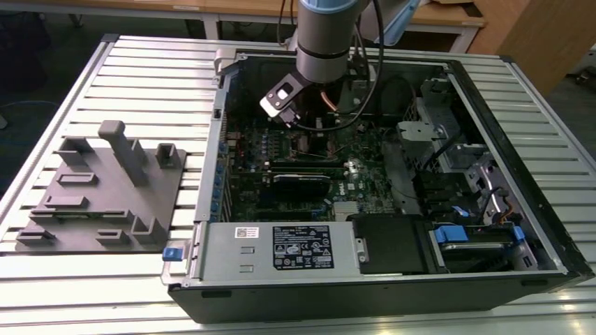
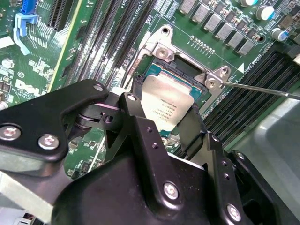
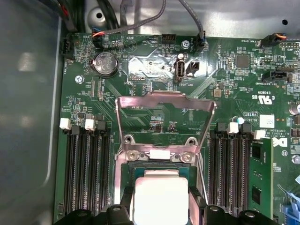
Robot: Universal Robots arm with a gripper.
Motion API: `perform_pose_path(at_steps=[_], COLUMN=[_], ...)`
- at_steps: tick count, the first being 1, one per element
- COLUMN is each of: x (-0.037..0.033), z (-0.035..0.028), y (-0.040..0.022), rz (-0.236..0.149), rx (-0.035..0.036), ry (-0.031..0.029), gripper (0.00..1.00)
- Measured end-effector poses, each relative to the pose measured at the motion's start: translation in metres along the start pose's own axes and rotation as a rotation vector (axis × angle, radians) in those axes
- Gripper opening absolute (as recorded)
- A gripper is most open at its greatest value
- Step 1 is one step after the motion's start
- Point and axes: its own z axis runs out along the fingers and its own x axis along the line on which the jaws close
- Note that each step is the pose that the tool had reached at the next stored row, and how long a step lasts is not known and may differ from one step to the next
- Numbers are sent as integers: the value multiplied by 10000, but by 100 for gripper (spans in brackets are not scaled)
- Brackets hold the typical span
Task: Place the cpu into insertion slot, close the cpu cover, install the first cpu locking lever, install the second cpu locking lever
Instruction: 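Place the cpu into insertion slot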
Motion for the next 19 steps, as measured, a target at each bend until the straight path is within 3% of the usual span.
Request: perform_pose_path(at_steps=[19], x=[23], z=[25], y=[0], rz=[276], rx=[-3], ry=[-9], gripper=[54])
